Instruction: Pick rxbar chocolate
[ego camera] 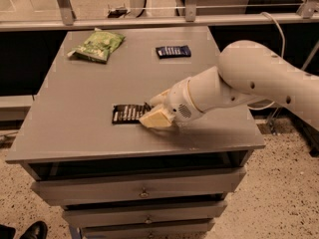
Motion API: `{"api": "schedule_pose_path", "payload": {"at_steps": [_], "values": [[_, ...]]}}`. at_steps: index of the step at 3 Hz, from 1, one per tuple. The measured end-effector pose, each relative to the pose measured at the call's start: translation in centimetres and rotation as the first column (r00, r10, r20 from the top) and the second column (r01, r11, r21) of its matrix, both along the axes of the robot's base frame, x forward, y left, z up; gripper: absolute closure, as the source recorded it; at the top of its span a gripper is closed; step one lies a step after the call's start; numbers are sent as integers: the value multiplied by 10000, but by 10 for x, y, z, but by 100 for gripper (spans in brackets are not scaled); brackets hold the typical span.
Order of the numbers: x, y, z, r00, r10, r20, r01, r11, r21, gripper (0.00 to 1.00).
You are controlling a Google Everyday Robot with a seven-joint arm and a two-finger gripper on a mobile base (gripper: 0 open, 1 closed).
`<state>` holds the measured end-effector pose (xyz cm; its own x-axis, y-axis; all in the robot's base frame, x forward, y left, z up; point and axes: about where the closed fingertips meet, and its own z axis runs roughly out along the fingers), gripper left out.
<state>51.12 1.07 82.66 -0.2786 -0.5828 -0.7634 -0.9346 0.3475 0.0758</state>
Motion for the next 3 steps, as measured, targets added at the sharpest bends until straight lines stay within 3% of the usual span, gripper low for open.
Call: {"api": "schedule_pose_path", "payload": {"at_steps": [1, 2, 3], "values": [[12, -8, 15, 9991, -106, 408, 112, 9998, -151, 87], [34, -32, 48, 9917, -381, 1225, 446, 9977, -511, 100], [52, -52, 75, 9834, -611, 1708, 711, 9961, -525, 100]]}}
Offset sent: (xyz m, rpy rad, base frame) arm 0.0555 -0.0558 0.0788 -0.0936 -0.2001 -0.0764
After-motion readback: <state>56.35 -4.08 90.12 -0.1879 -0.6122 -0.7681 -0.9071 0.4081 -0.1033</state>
